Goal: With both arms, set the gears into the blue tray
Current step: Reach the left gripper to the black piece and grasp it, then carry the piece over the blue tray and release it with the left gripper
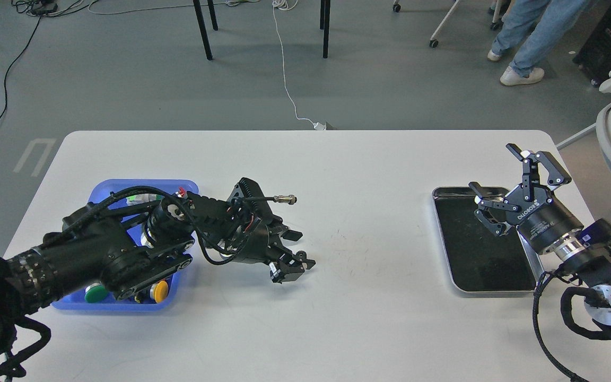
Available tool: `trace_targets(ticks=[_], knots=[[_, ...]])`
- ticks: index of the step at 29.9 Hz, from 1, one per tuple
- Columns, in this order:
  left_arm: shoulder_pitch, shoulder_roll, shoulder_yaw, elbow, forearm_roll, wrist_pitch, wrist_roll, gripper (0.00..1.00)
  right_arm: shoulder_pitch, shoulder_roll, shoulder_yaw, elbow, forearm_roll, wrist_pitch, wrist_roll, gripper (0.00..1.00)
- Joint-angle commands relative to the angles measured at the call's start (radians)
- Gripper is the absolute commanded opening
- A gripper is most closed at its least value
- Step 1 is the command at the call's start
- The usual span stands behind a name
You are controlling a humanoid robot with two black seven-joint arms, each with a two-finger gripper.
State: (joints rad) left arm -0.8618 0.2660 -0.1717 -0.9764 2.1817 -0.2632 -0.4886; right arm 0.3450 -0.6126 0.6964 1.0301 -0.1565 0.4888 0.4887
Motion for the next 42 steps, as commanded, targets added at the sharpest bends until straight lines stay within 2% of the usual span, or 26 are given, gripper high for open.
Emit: trace_targets(ticks=[1, 10, 21, 23, 25, 30, 34, 42], knots=[[0.001, -0.004, 0.000, 0.005, 0.000, 0.001, 0.000, 0.67, 0.000, -0.003, 0.000, 0.005, 0.000, 0.000, 0.000, 0.97], [0.003, -0.005, 0.003, 0.030, 0.000, 0.001, 0.000, 0.58, -0.001, -0.003, -0.001, 0.005, 0.000, 0.000, 0.000, 0.97], [0.018, -0.005, 0.012, 0.031, 0.000, 0.002, 0.000, 0.53, -0.001, -0.006, -0.001, 0.005, 0.000, 0.000, 0.000, 0.97], [0.017, -0.004, 0.012, 0.031, 0.000, 0.002, 0.000, 0.46, -0.001, -0.006, -0.001, 0.005, 0.000, 0.000, 0.000, 0.97], [0.017, -0.004, 0.012, 0.031, 0.000, 0.002, 0.000, 0.35, -0.001, -0.006, -0.001, 0.007, 0.000, 0.000, 0.000, 0.97], [0.017, -0.002, 0.017, 0.031, 0.000, 0.004, 0.000, 0.20, -0.001, -0.006, -0.001, 0.008, 0.000, 0.000, 0.000, 0.97], [0.017, 0.002, 0.018, 0.030, 0.000, 0.018, 0.000, 0.16, -0.001, -0.004, -0.001, 0.007, 0.000, 0.000, 0.000, 0.97], [0.004, 0.019, 0.003, 0.012, 0.000, 0.025, 0.000, 0.17, -0.001, -0.004, -0.003, 0.008, 0.000, 0.000, 0.000, 0.97]])
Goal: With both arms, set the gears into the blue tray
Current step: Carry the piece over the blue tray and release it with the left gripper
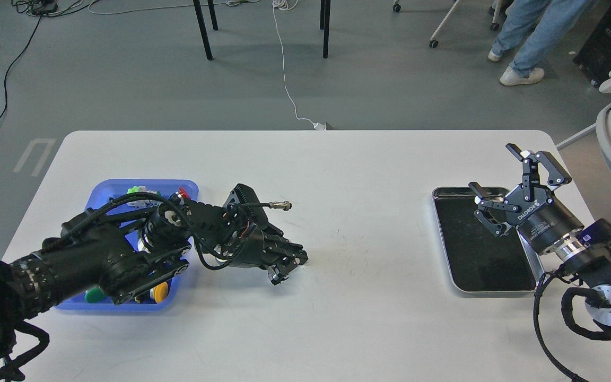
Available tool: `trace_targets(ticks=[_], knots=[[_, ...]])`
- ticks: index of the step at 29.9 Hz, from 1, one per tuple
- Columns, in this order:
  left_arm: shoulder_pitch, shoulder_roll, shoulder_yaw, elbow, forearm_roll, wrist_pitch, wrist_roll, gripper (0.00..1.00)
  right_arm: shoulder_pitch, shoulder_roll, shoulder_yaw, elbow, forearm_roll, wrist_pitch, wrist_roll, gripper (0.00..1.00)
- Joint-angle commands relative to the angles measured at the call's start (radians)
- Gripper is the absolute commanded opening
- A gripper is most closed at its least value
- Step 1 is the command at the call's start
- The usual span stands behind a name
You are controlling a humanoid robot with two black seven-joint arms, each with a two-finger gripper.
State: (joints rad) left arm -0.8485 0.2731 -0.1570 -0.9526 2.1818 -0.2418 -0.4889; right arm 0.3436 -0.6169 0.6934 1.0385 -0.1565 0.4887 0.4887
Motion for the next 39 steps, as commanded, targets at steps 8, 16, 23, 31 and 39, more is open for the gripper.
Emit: trace_targets(ticks=[8, 16, 23, 31, 39], knots=[[-0.057, 0.259, -0.042, -0.184, 0.000, 0.026, 0.000, 0.18, 0.000, 0.000, 0.003, 0.000, 0.000, 0.000, 0.000, 0.97], [-0.047, 0.537, -0.046, -0.302, -0.085, -0.019, 0.000, 0.19, 0.003, 0.012, 0.003, 0.000, 0.000, 0.000, 0.000, 0.97], [-0.017, 0.658, -0.044, -0.258, -0.106, -0.016, 0.000, 0.20, 0.003, 0.012, 0.005, -0.003, 0.000, 0.000, 0.000, 0.97], [0.028, 0.626, -0.042, -0.121, -0.105, -0.014, 0.000, 0.20, 0.003, 0.016, 0.001, 0.000, 0.000, 0.000, 0.000, 0.97], [0.039, 0.566, -0.042, -0.008, -0.106, -0.010, 0.000, 0.21, 0.003, 0.013, 0.003, 0.000, 0.000, 0.000, 0.000, 0.97]])
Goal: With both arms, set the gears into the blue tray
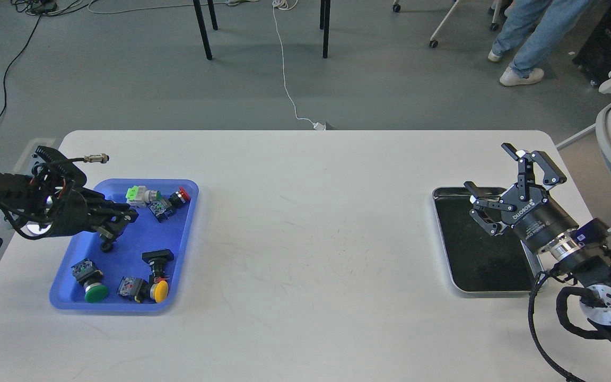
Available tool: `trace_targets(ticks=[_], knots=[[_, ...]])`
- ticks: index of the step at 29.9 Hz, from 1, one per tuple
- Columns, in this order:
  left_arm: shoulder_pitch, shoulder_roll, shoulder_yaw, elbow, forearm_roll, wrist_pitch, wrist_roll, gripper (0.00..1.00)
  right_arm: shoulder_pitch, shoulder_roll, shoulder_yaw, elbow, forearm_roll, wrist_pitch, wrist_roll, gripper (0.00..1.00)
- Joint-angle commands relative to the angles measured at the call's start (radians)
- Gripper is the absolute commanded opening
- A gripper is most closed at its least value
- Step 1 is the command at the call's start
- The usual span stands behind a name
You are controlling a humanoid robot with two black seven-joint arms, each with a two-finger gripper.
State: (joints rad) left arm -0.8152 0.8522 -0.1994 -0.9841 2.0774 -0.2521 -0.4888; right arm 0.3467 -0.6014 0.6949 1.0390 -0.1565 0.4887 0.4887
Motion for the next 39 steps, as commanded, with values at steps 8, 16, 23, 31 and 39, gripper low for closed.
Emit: trace_targets(ticks=[8, 16, 23, 31, 39], knots=[[0.025, -0.081, 0.000, 0.087, 0.000, 0.002, 0.000, 0.22, -0.002, -0.003, 0.000, 0.001, 0.000, 0.000, 0.000, 0.97], [0.031, -0.096, 0.001, 0.124, 0.004, 0.004, 0.000, 0.31, -0.003, -0.003, 0.000, -0.001, 0.000, 0.000, 0.000, 0.97], [0.028, -0.094, -0.002, 0.122, 0.000, 0.005, 0.000, 0.62, -0.002, -0.003, 0.005, -0.002, 0.000, 0.000, 0.000, 0.97], [0.004, -0.059, -0.107, 0.067, -0.106, 0.103, 0.000, 0.86, 0.003, -0.001, 0.002, -0.004, 0.000, 0.000, 0.000, 0.98], [0.030, -0.019, -0.203, -0.211, -0.658, 0.085, 0.000, 0.97, 0.014, 0.000, -0.005, -0.007, -0.005, 0.000, 0.000, 0.99]])
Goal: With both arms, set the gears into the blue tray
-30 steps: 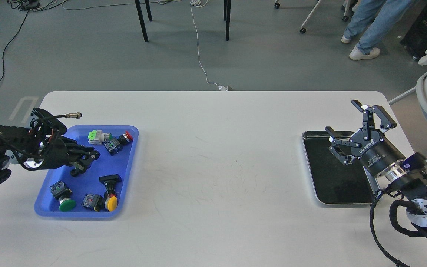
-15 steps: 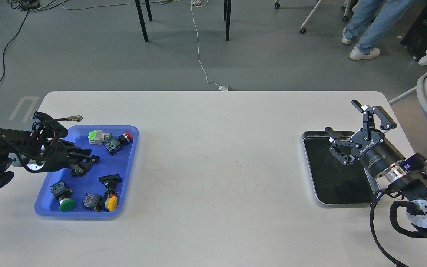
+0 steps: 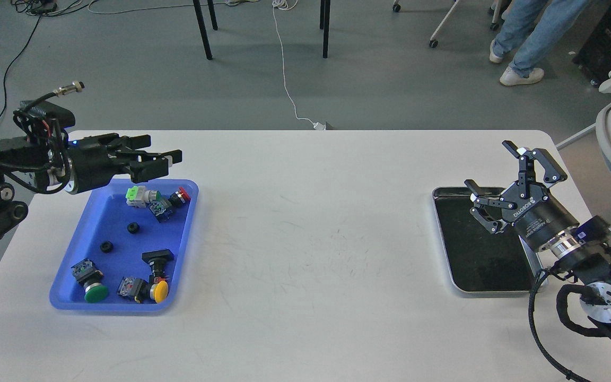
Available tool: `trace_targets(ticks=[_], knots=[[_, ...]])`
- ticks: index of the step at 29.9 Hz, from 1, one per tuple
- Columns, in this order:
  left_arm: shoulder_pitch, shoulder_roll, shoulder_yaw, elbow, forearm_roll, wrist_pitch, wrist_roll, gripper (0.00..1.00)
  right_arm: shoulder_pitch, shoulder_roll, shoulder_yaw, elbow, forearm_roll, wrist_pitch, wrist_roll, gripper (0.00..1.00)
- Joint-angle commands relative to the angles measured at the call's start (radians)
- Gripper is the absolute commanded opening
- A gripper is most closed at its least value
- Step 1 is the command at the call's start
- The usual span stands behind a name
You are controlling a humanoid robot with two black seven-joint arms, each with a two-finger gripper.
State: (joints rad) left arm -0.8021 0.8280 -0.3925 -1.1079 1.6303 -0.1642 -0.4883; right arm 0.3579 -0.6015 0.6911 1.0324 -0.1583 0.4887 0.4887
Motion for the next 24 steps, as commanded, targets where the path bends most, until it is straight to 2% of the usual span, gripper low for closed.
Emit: trace_targets(ticks=[1, 4, 7, 11, 14, 17, 18, 20, 24], knots=[[0.032, 0.002, -0.011, -0.110, -0.310, 0.002, 0.000, 0.97, 0.003, 0.000, -0.002, 0.000, -0.003, 0.000, 0.000, 0.99], [0.101, -0.029, -0.058, -0.135, -0.602, 0.003, 0.000, 0.98, 0.006, 0.000, -0.004, 0.000, -0.003, -0.013, 0.000, 0.99], [0.228, -0.098, -0.176, -0.135, -0.774, 0.000, 0.000, 0.98, 0.006, 0.000, -0.007, 0.003, -0.001, -0.067, 0.000, 0.99], [0.414, -0.203, -0.382, -0.135, -0.796, -0.003, 0.000, 0.98, 0.006, 0.000, -0.016, 0.012, -0.003, -0.099, 0.000, 0.99], [0.550, -0.334, -0.563, -0.135, -0.800, -0.017, 0.000, 0.98, 0.012, 0.000, -0.024, 0.009, -0.001, -0.102, 0.000, 0.99], [0.632, -0.414, -0.672, -0.133, -0.803, -0.092, 0.001, 0.98, 0.030, 0.000, -0.019, 0.005, -0.001, -0.091, 0.000, 0.99], [0.653, -0.440, -0.706, -0.132, -0.805, -0.133, 0.043, 0.98, 0.032, 0.000, -0.019, -0.002, -0.001, -0.091, 0.000, 0.99], [0.688, -0.486, -0.762, -0.122, -0.805, -0.188, 0.092, 0.98, 0.032, 0.000, -0.019, -0.005, -0.001, -0.088, 0.000, 0.99], [0.712, -0.524, -0.789, -0.104, -0.803, -0.199, 0.109, 0.98, 0.032, 0.003, -0.021, -0.002, -0.001, -0.087, 0.000, 0.99]])
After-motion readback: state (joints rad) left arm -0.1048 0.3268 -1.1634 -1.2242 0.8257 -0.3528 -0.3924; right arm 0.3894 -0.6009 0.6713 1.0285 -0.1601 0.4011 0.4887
